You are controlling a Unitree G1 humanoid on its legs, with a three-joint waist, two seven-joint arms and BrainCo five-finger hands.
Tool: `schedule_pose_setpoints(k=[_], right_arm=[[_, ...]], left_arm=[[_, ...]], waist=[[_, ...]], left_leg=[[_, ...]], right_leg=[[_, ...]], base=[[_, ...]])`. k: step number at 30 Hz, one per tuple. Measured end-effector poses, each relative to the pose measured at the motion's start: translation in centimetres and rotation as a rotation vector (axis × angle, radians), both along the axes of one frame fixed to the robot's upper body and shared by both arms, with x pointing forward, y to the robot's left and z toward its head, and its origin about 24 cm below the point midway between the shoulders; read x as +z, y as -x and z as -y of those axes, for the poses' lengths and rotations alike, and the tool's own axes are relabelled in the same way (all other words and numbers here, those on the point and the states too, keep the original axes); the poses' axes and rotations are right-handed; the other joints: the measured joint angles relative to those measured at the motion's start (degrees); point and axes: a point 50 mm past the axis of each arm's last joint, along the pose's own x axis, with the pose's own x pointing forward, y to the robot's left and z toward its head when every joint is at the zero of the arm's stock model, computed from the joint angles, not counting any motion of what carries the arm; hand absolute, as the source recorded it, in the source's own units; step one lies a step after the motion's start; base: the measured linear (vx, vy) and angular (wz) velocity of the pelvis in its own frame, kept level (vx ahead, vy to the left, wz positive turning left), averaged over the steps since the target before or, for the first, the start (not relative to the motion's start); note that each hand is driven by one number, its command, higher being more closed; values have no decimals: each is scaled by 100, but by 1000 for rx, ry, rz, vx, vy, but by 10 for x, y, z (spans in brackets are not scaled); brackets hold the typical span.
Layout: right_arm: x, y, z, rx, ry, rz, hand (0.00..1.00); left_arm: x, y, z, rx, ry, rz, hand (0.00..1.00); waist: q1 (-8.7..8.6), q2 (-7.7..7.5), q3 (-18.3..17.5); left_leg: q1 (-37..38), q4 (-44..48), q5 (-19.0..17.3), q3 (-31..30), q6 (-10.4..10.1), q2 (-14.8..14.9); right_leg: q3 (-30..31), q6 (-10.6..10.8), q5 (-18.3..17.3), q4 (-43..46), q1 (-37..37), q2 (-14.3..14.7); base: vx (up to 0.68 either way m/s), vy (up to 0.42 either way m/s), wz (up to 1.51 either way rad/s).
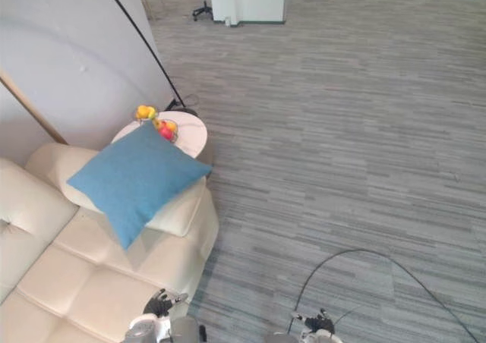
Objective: Pick up cushions and gather them together orderly.
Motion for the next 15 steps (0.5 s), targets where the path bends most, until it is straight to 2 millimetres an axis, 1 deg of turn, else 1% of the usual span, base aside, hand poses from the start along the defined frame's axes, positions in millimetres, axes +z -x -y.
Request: schedule_pose_setpoints(k=[1,2,3,4,5,6,7,8,9,10,11,12,13,14,15], right_arm=[[0,1,1,-4,2,-2,0],[-1,3,1,-8,0,-15,0],[-3,3,-6,-4,-18,-16,0],[-3,4,-6,-5,-19,-19,0],[-3,4,-5,-5,-17,-23,0],[-3,4,-3,-3,-15,-23,0],[-3,4,-3,-3,-16,-22,0],[-3,5,-4,1,-18,-23,0],[-3,4,-6,15,-22,-23,0],[-2,2,-7,31,-23,-13,0],[-2,0,-7,36,-21,-9,0],[-2,1,-6,37,-20,-10,0],[-1,-1,-6,45,-18,-4,0],[0,-3,-6,46,-17,4,0],[1,-7,-5,48,-15,20,0]], left_arm=[[0,0,0,-1,0,-2,0],[0,1,-2,-9,-8,-6,0],[-1,3,-9,-7,-27,-18,0],[-1,3,-11,-9,-32,-20,0],[-1,4,-13,-8,-35,-26,0],[-3,6,-14,-2,-35,-37,0],[-3,6,-14,-2,-36,-38,0],[-3,7,-15,-10,-39,-43,0],[-3,8,-16,-20,-44,-47,0],[-4,11,-16,-27,-46,-54,0],[-5,12,-17,-28,-48,-61,0],[-5,14,-16,-33,-47,-66,0],[-6,15,-15,-34,-44,-71,0],[-6,15,-14,-35,-41,-75,0],[-6,12,-12,-39,-37,-70,0]], waist=[[1,11,-7],[92,-74,-2],[83,-222,-69],[59,-265,-72],[81,-305,-51],[102,-290,-45],[110,-293,-44],[81,-304,-34],[77,-319,-32],[72,-333,-31],[72,-355,-24],[66,-331,-33],[54,-285,-37],[40,-258,-37],[12,-196,-2]], left_leg=[[29,-478,213,-26,-45,-78],[159,-947,883,-118,169,-241],[211,-969,727,-99,280,-434],[179,-888,642,-101,321,-470],[217,-698,438,-19,390,-477],[394,-672,253,6,430,-481],[495,-691,200,35,439,-491],[698,-741,90,36,459,-524],[909,-788,-28,43,444,-573],[1211,-811,-186,16,454,-642],[1540,-969,-227,15,458,-681],[1751,-1136,-227,-8,458,-662],[1936,-1300,-226,-58,456,-602],[2025,-1337,-226,-109,456,-555],[2094,-1390,-226,-252,456,-442]], right_leg=[[1,52,-32,-31,53,7],[127,193,-120,-64,188,-14],[190,261,-154,-99,277,-167],[216,290,-170,-53,273,-213],[318,304,-178,290,201,-295],[489,341,-200,1079,-38,-359],[556,373,-194,1517,-184,-406],[686,633,-82,2407,-513,-499],[819,977,116,3301,-846,-612],[804,1114,194,4258,-1239,-801],[614,876,21,4615,-1427,-941],[457,764,-132,4568,-1554,-952],[339,629,-294,4278,-1746,-889],[334,571,-344,4021,-1843,-813],[484,515,-368,3342,-1995,-596]], base=[[402,133,-14],[461,125,-10],[549,146,-7],[462,108,5],[422,148,-6],[334,127,-12],[305,131,-7],[290,98,-1],[451,111,6],[467,55,9],[458,3,13],[406,-38,16],[308,-70,21],[328,-131,37],[281,-152,38]])
